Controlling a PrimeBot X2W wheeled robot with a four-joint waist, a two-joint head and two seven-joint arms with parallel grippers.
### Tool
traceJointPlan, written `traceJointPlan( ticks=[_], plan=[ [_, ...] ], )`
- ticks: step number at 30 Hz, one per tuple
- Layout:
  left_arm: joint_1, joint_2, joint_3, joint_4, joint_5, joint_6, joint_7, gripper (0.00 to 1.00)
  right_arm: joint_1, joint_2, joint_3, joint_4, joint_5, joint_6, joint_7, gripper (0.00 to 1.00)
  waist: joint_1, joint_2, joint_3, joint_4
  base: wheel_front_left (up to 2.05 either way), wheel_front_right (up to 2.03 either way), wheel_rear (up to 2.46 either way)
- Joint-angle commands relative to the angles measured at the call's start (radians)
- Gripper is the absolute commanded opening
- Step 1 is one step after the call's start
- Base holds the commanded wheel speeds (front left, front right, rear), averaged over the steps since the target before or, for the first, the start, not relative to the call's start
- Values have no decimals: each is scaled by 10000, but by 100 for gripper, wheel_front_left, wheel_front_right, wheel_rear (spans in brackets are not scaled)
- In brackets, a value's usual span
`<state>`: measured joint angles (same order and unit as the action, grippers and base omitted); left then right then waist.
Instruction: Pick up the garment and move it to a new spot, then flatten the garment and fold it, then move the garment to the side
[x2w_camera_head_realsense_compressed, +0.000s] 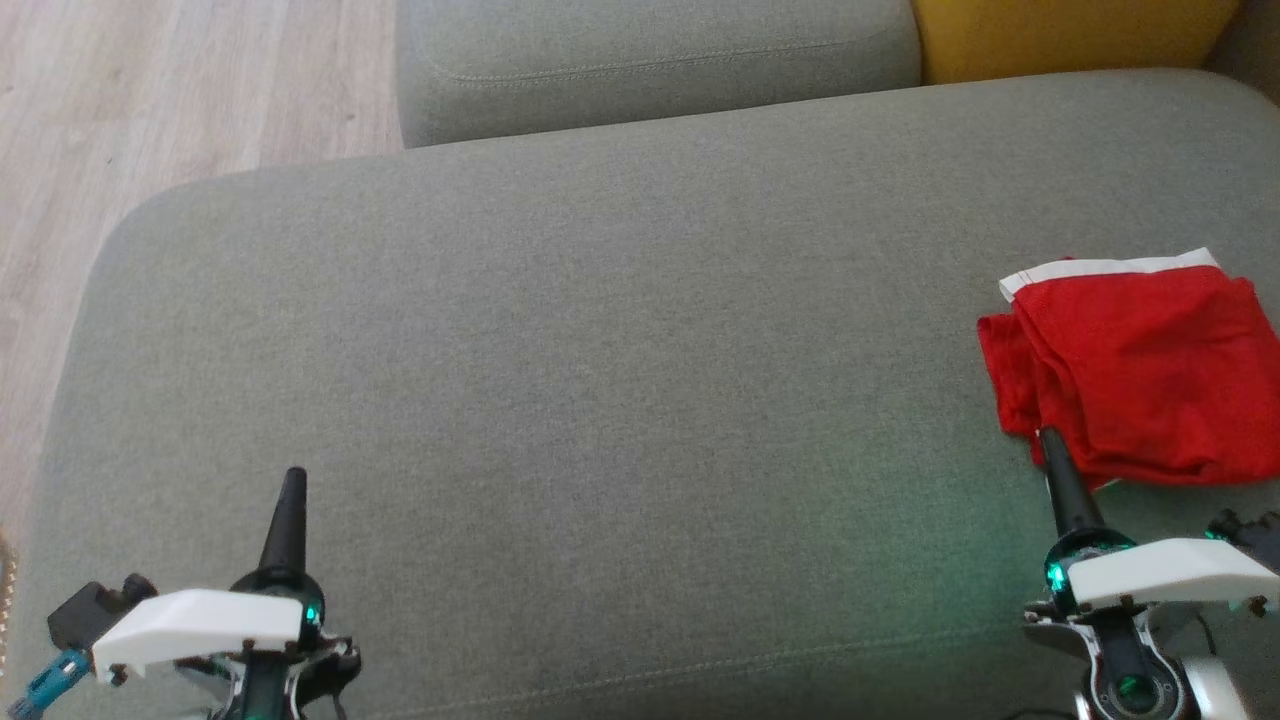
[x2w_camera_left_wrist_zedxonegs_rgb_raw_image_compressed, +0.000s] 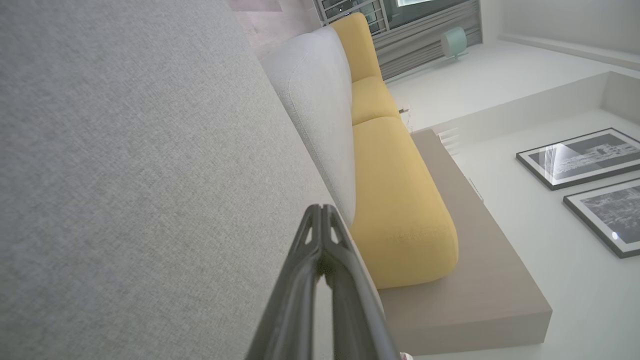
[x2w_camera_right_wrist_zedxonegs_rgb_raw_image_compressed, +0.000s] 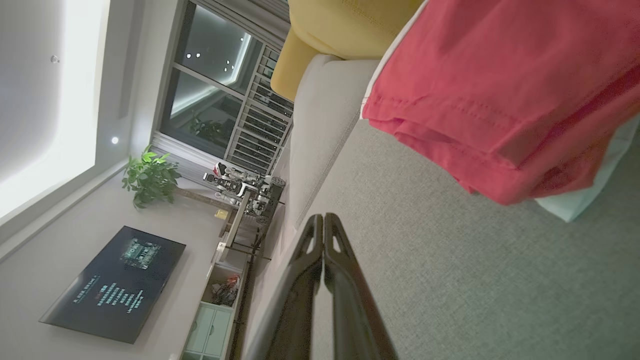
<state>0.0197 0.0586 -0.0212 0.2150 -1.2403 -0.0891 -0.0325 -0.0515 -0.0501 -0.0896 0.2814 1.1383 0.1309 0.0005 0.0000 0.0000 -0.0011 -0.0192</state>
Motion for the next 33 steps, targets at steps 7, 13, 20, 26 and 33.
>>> traceJointPlan(
  ticks=[7, 13, 20, 26, 33],
  plan=[
    [-706, 162, 427, -178, -916, -140, 276, 0, -536, -7, 36, -366, 1077, -1, 265, 0, 0, 0, 9, 39, 0, 0, 0],
    [-813, 162, 542, -86, -1515, -194, 455, 0, -541, -6, -19, -366, 1790, -1, 435, 0, 0, 0, 15, 69, 0, 0, 0],
    [-938, 160, 678, 21, -2213, -258, 665, 0, -548, -4, -82, -367, 2622, -1, 633, 0, 0, 0, 23, 104, 0, 0, 0],
    [-1044, 158, 796, 112, -2807, -312, 846, 0, -553, -3, -137, -367, 3332, -1, 802, 0, 0, 0, 30, 134, 0, 0, 0],
    [-1151, 154, 915, 203, -3403, -366, 1028, 0, -559, -2, -192, -367, 4045, -2, 971, 0, 0, 0, 36, 164, 0, 0, 0]
  ],
)
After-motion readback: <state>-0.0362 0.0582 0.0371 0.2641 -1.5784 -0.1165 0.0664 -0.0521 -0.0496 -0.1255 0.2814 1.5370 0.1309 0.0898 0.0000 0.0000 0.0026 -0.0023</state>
